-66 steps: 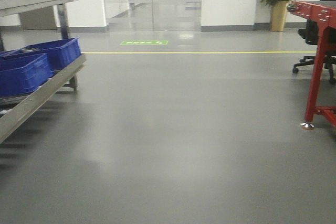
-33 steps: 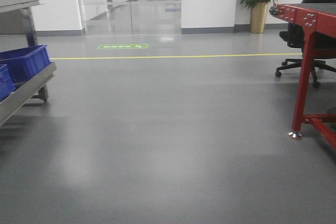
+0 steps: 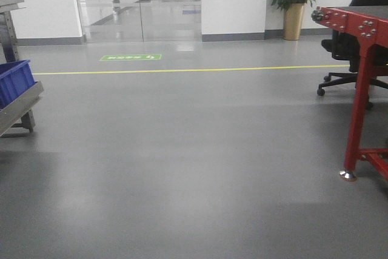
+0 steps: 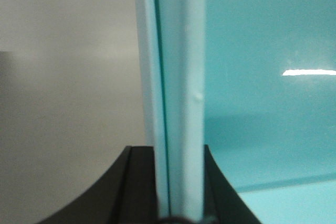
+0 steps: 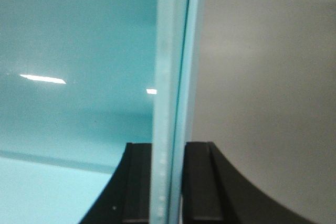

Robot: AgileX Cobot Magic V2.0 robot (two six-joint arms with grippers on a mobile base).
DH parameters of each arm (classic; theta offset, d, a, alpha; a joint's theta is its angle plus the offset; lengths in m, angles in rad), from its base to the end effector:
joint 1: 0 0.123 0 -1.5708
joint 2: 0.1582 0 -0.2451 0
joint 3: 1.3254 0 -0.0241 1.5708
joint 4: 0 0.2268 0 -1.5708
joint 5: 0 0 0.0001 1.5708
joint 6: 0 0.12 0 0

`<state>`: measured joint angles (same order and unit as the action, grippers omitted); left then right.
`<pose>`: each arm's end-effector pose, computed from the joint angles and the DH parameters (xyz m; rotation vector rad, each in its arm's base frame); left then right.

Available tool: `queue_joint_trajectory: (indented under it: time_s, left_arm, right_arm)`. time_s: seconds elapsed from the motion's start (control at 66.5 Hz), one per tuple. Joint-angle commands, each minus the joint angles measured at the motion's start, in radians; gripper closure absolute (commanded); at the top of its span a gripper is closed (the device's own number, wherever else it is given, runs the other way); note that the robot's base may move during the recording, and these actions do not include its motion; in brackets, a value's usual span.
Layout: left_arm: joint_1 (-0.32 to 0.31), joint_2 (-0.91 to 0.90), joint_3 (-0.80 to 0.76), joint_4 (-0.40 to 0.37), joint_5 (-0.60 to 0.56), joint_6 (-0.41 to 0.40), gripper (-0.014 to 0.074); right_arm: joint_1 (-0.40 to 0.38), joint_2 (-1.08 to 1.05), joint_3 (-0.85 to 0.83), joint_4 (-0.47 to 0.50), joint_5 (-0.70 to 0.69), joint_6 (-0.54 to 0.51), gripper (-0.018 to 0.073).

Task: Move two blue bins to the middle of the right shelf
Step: 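Turn and drive toward the steel shelf of blue bins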

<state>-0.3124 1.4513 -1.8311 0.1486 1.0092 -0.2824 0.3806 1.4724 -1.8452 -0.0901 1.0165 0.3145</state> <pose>0.2933 -0.0789 0.4305 0.0401 2.1079 -0.1769 0.2901 0.1062 0.4268 -0.0759 2.1372 0.3011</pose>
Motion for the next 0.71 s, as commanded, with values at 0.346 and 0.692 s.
queue_joint_trajectory:
  time_s: [0.346,0.692]
  left_arm:
    - [-0.008,-0.014,-0.018,-0.049,-0.116,-0.001,0.0707]
    - [-0.008,-0.014,-0.018,-0.049,-0.116,-0.001,0.0707]
  right_arm:
    - [0.011,-0.017,-0.019,0.075,-0.108,-0.01,0.0724]
    - [0.011,-0.017,-0.019,0.075,-0.11,-0.01,0.0724]
